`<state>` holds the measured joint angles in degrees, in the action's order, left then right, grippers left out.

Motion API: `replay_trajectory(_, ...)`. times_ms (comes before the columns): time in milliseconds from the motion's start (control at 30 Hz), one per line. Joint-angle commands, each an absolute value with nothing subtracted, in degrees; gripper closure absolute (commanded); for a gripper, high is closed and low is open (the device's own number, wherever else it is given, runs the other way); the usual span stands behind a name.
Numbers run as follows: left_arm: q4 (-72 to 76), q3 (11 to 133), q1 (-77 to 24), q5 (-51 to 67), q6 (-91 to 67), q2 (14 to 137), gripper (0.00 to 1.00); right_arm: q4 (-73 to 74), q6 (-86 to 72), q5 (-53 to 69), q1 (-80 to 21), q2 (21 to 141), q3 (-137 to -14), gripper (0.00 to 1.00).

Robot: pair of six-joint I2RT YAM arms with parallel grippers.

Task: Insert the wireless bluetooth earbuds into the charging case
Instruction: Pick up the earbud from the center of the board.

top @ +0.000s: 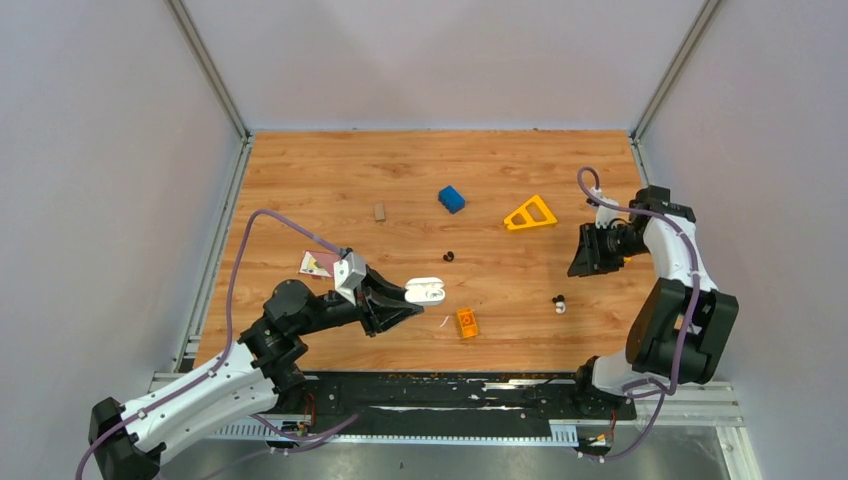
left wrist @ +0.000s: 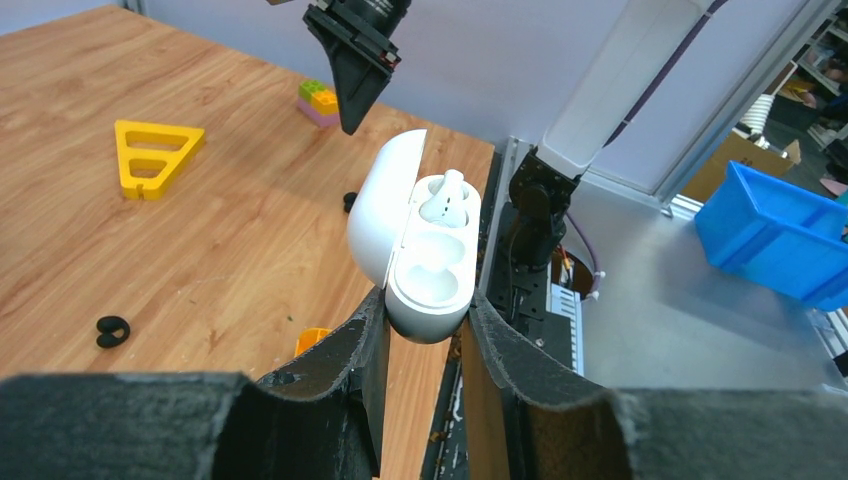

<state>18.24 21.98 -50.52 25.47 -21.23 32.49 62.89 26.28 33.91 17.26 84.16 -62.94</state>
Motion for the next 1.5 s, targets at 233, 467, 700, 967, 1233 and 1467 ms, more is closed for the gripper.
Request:
replay_trajectory(233,20.57,23.32,-50.49,25.35,-22.59,32.34,1.00,59.60,61.43,36.08,17.69,72.66,-53.08,0.67)
replay_trajectory(467,18.63,23.82,-50.52,25.37,-22.59,31.78,1.00,58.46,66.10,31.20,16.59,79.39,-50.42,0.68)
replay_trajectory(700,17.63,24.18,-50.53,25.15,-22.84,31.52,1.00,47.67,62.18,23.78,15.53,83.94,-48.62,0.71)
replay_trajectory(967,17.40,24.14,-50.54,24.83,-23.07,31.51,1.00,41.09,59.13,16.65,7.65,84.52,-43.52,0.72)
replay_trajectory(1233,15.78,24.17,-50.54,24.45,-23.13,30.53,1.00,46.21,54.95,15.04,-3.48,84.61,-42.98,0.73)
replay_trajectory(1467,15.06,24.25,-50.54,24.30,-23.20,30.04,1.00,52.40,50.19,15.50,-10.40,83.91,-47.33,0.73)
